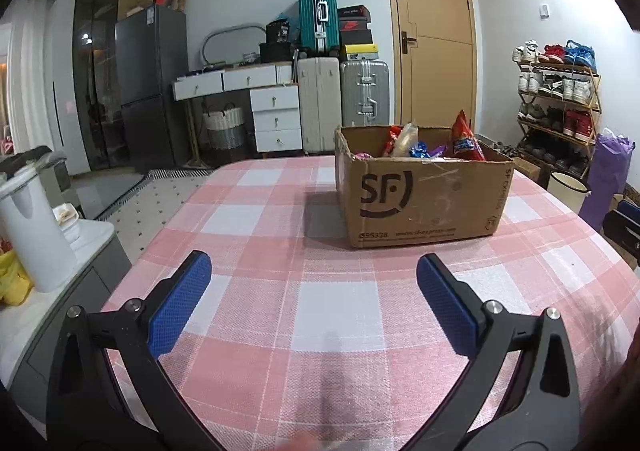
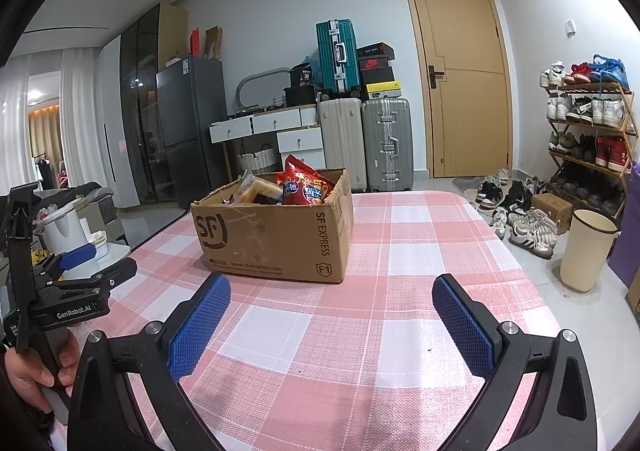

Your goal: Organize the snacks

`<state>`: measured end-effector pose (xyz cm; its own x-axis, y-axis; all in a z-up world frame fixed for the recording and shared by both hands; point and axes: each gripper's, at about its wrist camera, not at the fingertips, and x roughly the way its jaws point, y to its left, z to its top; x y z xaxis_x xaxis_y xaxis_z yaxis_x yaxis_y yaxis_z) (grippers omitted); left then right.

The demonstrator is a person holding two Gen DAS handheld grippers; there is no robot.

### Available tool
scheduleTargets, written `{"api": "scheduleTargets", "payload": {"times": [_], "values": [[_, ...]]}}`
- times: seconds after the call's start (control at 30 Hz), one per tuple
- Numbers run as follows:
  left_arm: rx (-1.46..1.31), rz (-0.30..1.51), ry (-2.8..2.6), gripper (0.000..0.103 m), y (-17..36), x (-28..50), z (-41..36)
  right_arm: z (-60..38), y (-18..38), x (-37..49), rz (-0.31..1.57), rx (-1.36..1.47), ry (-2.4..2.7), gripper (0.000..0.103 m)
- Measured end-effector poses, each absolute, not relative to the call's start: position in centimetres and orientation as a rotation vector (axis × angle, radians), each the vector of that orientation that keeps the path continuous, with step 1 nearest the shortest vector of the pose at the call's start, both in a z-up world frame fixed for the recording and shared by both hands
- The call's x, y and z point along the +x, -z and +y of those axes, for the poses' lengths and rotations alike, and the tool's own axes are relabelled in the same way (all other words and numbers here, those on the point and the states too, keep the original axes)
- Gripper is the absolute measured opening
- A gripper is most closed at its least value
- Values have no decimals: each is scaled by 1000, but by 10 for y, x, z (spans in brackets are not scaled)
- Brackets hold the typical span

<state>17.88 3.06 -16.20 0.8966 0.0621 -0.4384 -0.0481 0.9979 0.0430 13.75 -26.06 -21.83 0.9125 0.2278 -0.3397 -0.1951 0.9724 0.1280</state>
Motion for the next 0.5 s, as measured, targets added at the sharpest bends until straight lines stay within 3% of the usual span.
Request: {"api": "scheduleTargets", "payload": {"times": [0.5], "values": [[40,458,-68,103,163,181,30,-260,218,137,360,92,-218,103]]}}
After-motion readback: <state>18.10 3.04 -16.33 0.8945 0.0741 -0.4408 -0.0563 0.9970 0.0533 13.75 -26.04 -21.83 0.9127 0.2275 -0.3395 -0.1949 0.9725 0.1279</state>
